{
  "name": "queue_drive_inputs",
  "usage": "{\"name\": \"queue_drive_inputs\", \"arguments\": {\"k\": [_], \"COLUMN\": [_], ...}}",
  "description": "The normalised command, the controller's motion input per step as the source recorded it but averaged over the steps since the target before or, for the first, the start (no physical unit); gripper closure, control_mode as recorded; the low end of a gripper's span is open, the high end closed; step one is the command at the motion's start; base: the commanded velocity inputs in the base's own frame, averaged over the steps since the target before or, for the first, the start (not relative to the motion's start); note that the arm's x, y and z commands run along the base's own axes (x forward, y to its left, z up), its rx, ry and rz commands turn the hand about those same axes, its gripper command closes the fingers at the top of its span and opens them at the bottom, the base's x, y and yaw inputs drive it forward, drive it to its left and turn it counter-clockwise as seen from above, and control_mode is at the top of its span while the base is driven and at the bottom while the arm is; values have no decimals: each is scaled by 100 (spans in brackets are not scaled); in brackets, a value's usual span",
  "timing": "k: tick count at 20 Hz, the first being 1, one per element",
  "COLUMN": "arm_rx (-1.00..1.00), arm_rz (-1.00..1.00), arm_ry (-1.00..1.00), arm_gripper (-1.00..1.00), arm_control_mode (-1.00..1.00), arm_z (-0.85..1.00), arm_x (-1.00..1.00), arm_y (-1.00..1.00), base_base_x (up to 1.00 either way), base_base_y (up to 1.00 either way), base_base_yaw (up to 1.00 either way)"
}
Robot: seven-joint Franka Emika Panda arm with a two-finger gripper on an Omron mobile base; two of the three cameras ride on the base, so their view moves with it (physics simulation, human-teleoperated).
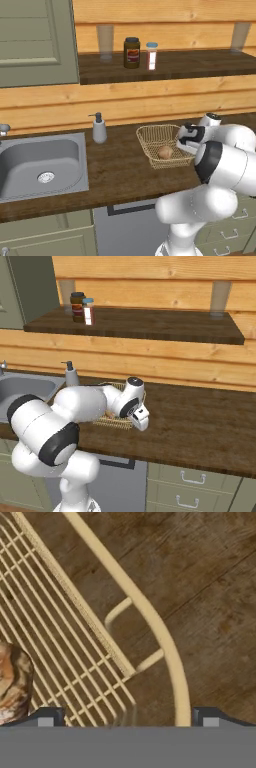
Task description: Open the cabinet, pick up the bread from the cabinet and place it in the basket. Then move the basket to the dining counter.
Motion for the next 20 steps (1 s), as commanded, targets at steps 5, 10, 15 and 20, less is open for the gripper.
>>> {"name": "queue_drive_inputs", "arguments": {"k": [5, 10, 15, 20], "arm_rx": [0, 0, 0, 0], "arm_rz": [0, 0, 0, 0], "arm_ry": [7, 3, 4, 0], "arm_gripper": [-100, -100, 100, 100], "arm_control_mode": [-100, -100, -100, -100], "arm_z": [-48, -22, -14, -3], "arm_x": [8, 0, 0, -1], "arm_y": [4, 25, 27, 27], "base_base_x": [0, 0, 0, 0], "base_base_y": [0, 0, 0, 0], "base_base_yaw": [0, 0, 0, 0]}}
